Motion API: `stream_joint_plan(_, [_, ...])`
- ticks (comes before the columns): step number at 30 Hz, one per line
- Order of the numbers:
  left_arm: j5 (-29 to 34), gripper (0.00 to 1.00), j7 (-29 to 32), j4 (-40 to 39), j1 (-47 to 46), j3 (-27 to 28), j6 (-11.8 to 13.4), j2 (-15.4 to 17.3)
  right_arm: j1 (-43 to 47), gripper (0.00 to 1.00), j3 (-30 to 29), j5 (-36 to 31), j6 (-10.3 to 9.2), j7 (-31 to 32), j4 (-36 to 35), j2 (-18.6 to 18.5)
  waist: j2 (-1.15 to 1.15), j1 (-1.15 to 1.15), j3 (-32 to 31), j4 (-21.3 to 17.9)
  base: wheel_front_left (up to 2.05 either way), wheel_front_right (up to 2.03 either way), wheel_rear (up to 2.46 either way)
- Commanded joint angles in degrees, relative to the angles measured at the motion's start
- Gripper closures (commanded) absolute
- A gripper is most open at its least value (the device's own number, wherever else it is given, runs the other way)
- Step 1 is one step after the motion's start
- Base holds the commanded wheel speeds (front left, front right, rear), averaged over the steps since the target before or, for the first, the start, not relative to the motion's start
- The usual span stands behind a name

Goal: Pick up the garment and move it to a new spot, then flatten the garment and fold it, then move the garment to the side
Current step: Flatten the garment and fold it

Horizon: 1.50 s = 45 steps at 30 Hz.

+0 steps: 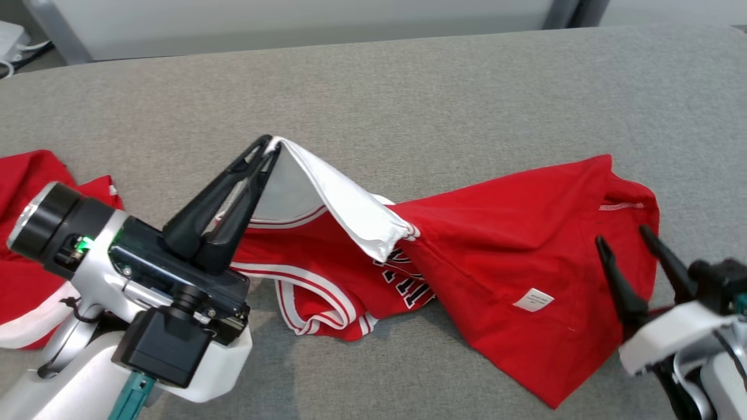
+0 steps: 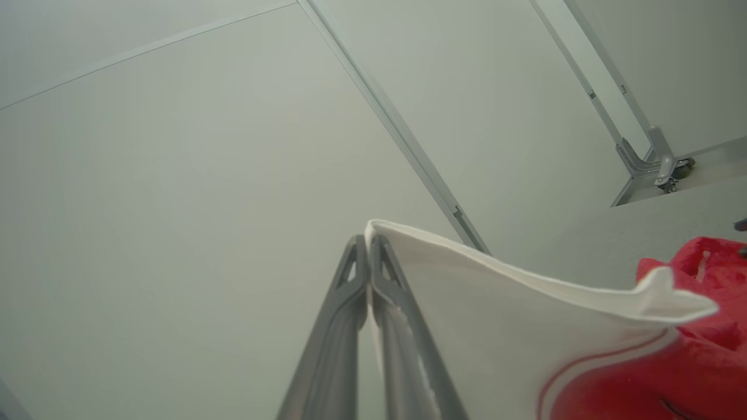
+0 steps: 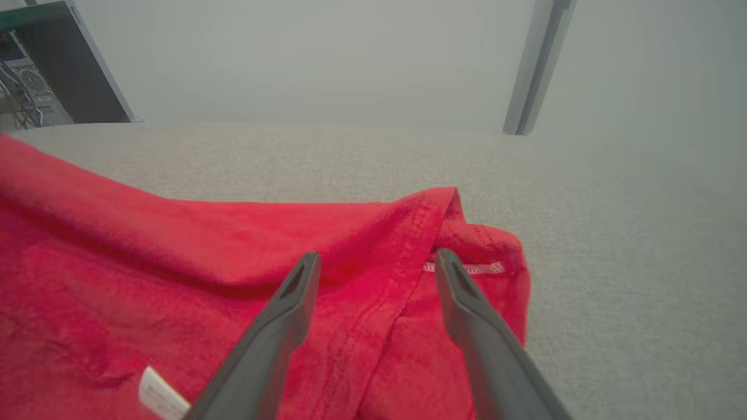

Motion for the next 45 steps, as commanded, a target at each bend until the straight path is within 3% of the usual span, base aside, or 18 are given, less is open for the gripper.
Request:
stream_joint_plan(1, [-0.32,1.00,-0.24,-1.10,-1.39,3.20,0.87,2.16,2.43,0.00,1.39,1.03,0.23,-0.82,-3.08,-1.90,0.00,0.00,0.48,-1.06,0.00,0.00,0.00])
stream_joint_plan(13, [-0.59,1.00,-0.24,-1.60,-0.33,4.37,0.57,2.62,16.01,0.00,2.33,5.16,0.23,4.19,-13.45,-1.20,0.00,0.00,0.82,-2.32,0.00,0.00,0.00])
stream_joint_plan(27, [-0.59,1.00,-0.24,-1.41,-0.58,4.02,-0.78,1.46,15.16,0.01,3.15,5.50,0.23,5.11,-7.83,1.42,0.00,0.00,0.29,-0.41,0.00,0.00,0.00])
stream_joint_plan(32, [-0.50,1.00,-0.24,-1.43,-0.43,3.97,-1.02,1.16,14.20,0.10,3.53,5.39,0.23,4.29,-5.49,2.02,0.00,0.00,0.19,0.12,0.00,0.00,0.00])
stream_joint_plan(34, [-0.53,1.00,-0.24,-1.26,-0.28,4.05,-1.20,1.08,13.31,0.29,4.32,5.45,0.23,3.39,-4.16,2.25,0.00,0.00,0.18,0.36,0.00,0.00,0.00])
stream_joint_plan(35, [-0.55,1.00,-0.24,-1.18,-0.20,4.04,-1.28,1.03,13.06,0.31,4.48,5.47,0.23,3.05,-3.75,2.30,0.00,0.00,0.15,0.44,0.00,0.00,0.00])
stream_joint_plan(36, [-0.55,1.00,-0.24,-1.13,-0.10,4.00,-1.34,0.96,12.84,0.49,4.63,5.54,0.23,2.78,-3.34,2.37,0.00,0.00,0.11,0.51,0.00,0.00,0.00])
stream_joint_plan(37, [-0.55,1.00,-0.24,-1.13,-0.10,4.00,-1.34,0.96,12.84,0.49,4.63,5.54,0.23,2.78,-3.34,2.37,0.00,0.00,0.11,0.51,0.00,0.00,0.00])
stream_joint_plan(39, [-0.49,1.00,-0.24,-1.07,0.12,3.95,-1.42,0.85,12.46,0.58,5.05,5.64,0.23,2.37,-2.60,2.46,0.00,0.00,-0.02,0.60,0.00,0.00,0.00])
stream_joint_plan(44, [-0.56,1.00,-0.24,-0.86,0.59,4.13,-1.56,0.74,11.71,1.00,5.87,5.68,0.23,1.69,-1.04,2.45,0.00,0.00,-0.20,0.63,0.00,0.00,0.00])
stream_joint_plan(45, [-0.57,1.00,-0.24,-0.86,0.67,4.21,-1.56,0.73,11.55,1.00,5.96,5.65,0.23,1.58,-0.80,2.46,0.00,0.00,-0.19,0.60,0.00,0.00,0.00])
